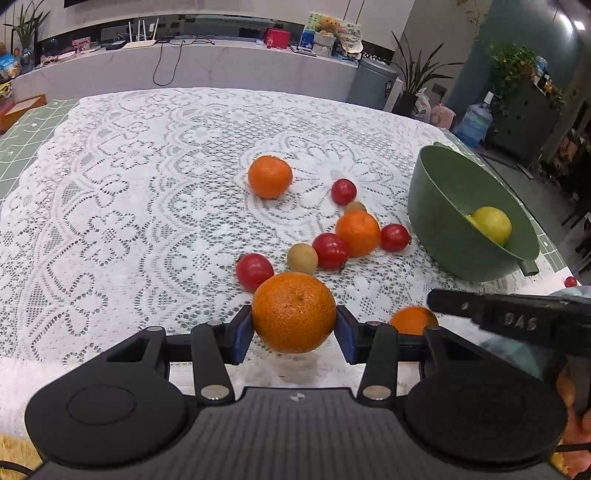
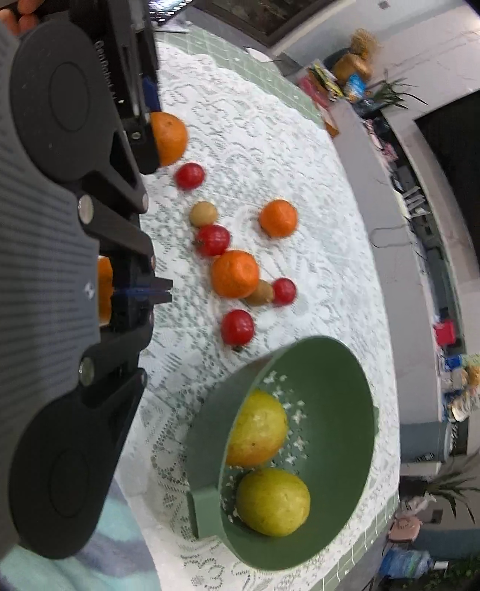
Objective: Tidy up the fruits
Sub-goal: 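Grasp an orange with the right gripper while the left grasps another orange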
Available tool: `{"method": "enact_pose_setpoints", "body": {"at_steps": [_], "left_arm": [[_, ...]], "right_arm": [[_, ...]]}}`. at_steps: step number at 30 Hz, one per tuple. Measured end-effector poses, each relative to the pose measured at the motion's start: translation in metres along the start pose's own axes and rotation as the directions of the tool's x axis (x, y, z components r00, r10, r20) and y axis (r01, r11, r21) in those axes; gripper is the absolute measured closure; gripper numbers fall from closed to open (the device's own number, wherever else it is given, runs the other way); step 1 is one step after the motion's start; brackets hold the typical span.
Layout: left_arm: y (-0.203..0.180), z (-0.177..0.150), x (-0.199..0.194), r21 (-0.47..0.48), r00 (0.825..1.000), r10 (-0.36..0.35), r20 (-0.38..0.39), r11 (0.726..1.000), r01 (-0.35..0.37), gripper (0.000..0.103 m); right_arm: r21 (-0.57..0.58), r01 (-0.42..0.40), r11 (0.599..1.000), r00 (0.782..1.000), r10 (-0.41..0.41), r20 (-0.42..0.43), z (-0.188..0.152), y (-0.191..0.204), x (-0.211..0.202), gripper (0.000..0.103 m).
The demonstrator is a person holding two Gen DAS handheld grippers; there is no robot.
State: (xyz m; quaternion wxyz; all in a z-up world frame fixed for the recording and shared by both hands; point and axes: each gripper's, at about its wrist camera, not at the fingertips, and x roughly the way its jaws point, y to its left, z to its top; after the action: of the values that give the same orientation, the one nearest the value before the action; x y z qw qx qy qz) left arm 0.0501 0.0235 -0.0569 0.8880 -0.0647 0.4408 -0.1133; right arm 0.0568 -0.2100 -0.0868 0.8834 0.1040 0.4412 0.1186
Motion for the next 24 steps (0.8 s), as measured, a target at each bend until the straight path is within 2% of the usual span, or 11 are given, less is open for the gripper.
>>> {"method": "enact_pose_setpoints", "body": {"at_steps": [3,4,5,6,10,16,18,20,24], "left_arm": [[0.002,-0.002,0.001,-0.014,1.0,0.002,-0.013,1.0,-0.002,0.05],[0.002,-0.002,0.0,-0.018,1.0,0.004,-0.014,1.0,-0.004,0.05],[0.003,-0.003,-0.001,-0.021,1.0,0.008,-0.014,1.0,-0.008,0.05],[0.004,-0.004,-0.001,-0.024,1.0,0.012,-0.016,1.0,-0.012,0.05],[0.005,-0.005,-0.002,-0.026,1.0,0.019,-0.02,0.999,-0.019,0.05],[0.007,-0.006,0.0,-0.027,1.0,0.017,-0.026,0.999,-0.018,0.051],[0.008,-0.007,0.001,-0.026,0.999,0.015,-0.028,1.0,-0.016,0.05],[0.008,-0.008,0.001,-0.025,0.999,0.013,-0.029,1.0,-0.014,0.05],[0.009,-0.008,0.001,-0.03,1.0,0.012,-0.028,0.999,-0.012,0.05]], "right_arm": [[-0.02,-0.008,1.0,1.0,0.008,-0.023,0.0,0.003,0.002,0.102],[-0.025,0.0,1.0,1.0,0.0,-0.022,-0.001,0.003,0.002,0.087],[-0.032,0.01,0.999,1.0,-0.011,-0.025,-0.002,0.004,0.002,0.063],[-0.04,0.023,0.999,0.999,-0.024,-0.036,-0.002,0.005,0.005,0.057],[-0.096,0.073,0.993,0.995,-0.08,-0.066,-0.004,0.012,0.014,0.054],[-0.136,0.047,0.99,0.99,-0.065,-0.124,-0.005,0.017,0.025,0.05],[-0.158,0.035,0.987,0.988,-0.058,-0.143,-0.007,0.02,0.027,0.052],[-0.183,0.026,0.983,0.985,-0.057,-0.164,-0.01,0.024,0.03,0.062],[-0.19,0.026,0.981,0.984,-0.059,-0.166,-0.011,0.025,0.031,0.062]]}}
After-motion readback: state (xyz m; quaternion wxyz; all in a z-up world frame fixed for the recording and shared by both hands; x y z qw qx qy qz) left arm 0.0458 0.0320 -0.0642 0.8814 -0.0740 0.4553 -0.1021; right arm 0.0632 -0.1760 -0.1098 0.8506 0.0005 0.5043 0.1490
